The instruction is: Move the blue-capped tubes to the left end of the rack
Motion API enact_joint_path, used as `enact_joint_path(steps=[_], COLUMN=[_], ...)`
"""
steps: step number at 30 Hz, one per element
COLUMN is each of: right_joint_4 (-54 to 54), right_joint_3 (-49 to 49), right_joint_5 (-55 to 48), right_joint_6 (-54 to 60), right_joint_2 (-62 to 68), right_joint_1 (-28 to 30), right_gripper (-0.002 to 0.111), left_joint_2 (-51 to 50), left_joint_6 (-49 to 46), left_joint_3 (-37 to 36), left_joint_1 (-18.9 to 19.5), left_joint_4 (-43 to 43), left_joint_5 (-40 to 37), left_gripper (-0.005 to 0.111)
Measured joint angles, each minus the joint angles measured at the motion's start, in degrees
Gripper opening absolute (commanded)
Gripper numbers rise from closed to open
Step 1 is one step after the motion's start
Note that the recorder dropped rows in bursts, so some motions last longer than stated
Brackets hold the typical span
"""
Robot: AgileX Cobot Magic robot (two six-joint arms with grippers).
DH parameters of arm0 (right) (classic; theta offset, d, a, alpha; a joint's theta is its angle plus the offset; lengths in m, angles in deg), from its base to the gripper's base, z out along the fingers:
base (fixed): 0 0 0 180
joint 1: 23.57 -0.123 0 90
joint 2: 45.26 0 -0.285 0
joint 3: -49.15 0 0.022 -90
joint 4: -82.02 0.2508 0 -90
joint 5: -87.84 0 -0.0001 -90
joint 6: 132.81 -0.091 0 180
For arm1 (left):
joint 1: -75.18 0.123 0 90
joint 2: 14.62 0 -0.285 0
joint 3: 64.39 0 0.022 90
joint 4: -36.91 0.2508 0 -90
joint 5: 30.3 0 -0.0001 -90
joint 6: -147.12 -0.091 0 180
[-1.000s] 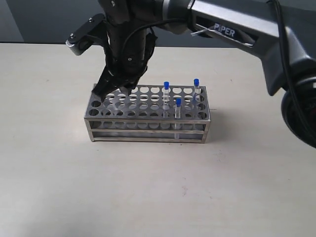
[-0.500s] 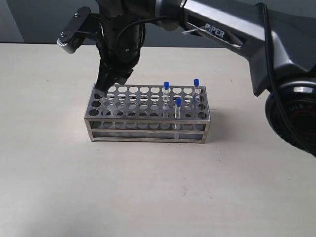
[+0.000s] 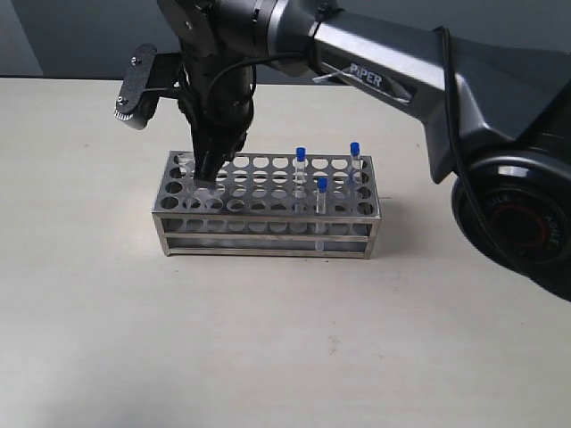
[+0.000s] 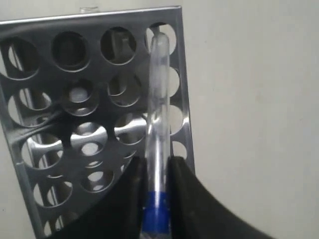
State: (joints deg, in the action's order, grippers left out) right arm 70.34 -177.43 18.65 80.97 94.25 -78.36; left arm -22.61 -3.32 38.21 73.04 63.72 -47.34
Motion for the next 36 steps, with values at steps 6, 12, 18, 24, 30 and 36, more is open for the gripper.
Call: enact_joint_path(steps=[6, 12, 18, 24, 30, 36], right_joint_4=[-1.19, -1.7, -1.43, -2.64, -2.75, -3.14], right_joint_3=[0.0, 0.0, 0.0, 0.0, 0.0, 0.0], right_joint_5=[0.09, 1.61, 1.99, 2.57, 3.08, 4.05], right_joint_6=[0.85, 3.97, 6.27, 9.27, 13.35, 15.97], right_joint_2=[0.27, 0.74, 0.74, 0.74, 0.74, 0.74], right_joint_1=[0.0, 0.0, 0.0, -0.11, -0.57, -1.18], right_gripper=[-0.001, -0.001, -0.001, -0.001, -0.001, -0.001], left_joint_2=[0.0, 0.0, 0.0, 0.0, 0.0, 0.0], left_joint_6=[0.0, 0.0, 0.0, 0.0, 0.0, 0.0], left_joint_3=[0.0, 0.0, 0.0, 0.0, 0.0, 0.0], left_joint_1=[0.0, 0.0, 0.0, 0.0, 0.0, 0.0], left_joint_4=[0.0, 0.0, 0.0, 0.0, 0.0, 0.0], left_joint_5=[0.0, 0.0, 0.0, 0.0, 0.0, 0.0], left_gripper=[0.001, 0.001, 0.001, 0.001, 0.001, 0.001])
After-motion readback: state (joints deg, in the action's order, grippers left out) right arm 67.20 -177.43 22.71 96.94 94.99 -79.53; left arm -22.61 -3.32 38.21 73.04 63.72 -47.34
